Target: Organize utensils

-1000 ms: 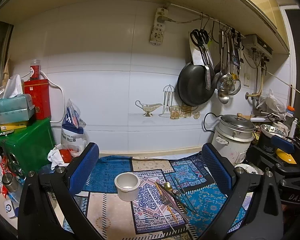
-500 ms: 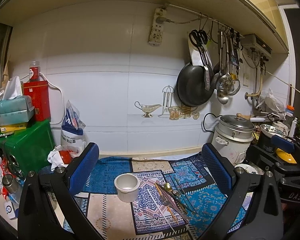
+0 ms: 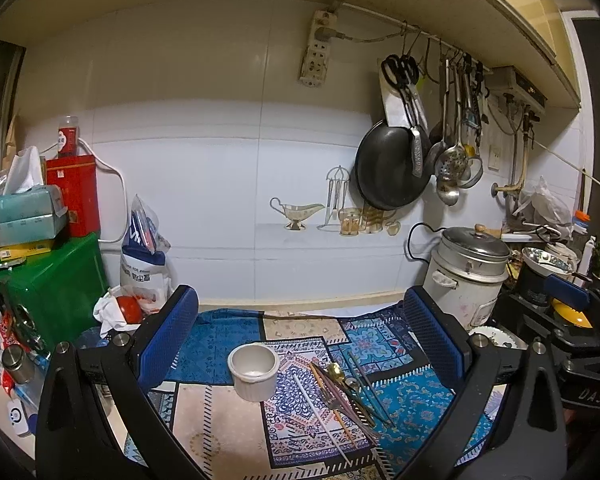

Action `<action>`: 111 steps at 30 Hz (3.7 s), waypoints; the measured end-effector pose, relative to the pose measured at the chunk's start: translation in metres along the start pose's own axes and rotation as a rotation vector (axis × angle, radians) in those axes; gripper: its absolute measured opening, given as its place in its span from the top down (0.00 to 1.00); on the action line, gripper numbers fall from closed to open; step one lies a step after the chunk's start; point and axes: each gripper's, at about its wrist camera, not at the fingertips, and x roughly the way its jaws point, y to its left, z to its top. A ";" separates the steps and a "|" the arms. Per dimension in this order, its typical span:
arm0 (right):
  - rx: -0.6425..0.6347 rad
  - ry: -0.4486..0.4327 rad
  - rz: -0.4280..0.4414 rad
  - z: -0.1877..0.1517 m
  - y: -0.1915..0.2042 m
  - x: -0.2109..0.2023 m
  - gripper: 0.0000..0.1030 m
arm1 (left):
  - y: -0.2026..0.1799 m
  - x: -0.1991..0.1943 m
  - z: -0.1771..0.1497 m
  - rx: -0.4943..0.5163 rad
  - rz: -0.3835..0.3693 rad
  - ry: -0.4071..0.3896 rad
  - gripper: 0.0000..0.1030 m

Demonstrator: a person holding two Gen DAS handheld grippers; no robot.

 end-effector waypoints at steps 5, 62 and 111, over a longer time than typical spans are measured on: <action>0.000 0.039 -0.009 -0.004 -0.008 0.016 0.00 | 0.003 0.023 -0.005 -0.022 0.028 0.056 0.00; -0.222 0.952 0.521 -0.179 -0.019 0.352 0.83 | -0.011 0.312 -0.231 -0.240 0.049 0.924 0.95; -0.171 0.819 0.489 -0.143 -0.033 0.304 0.94 | -0.013 0.276 -0.171 -0.088 -0.014 0.873 0.97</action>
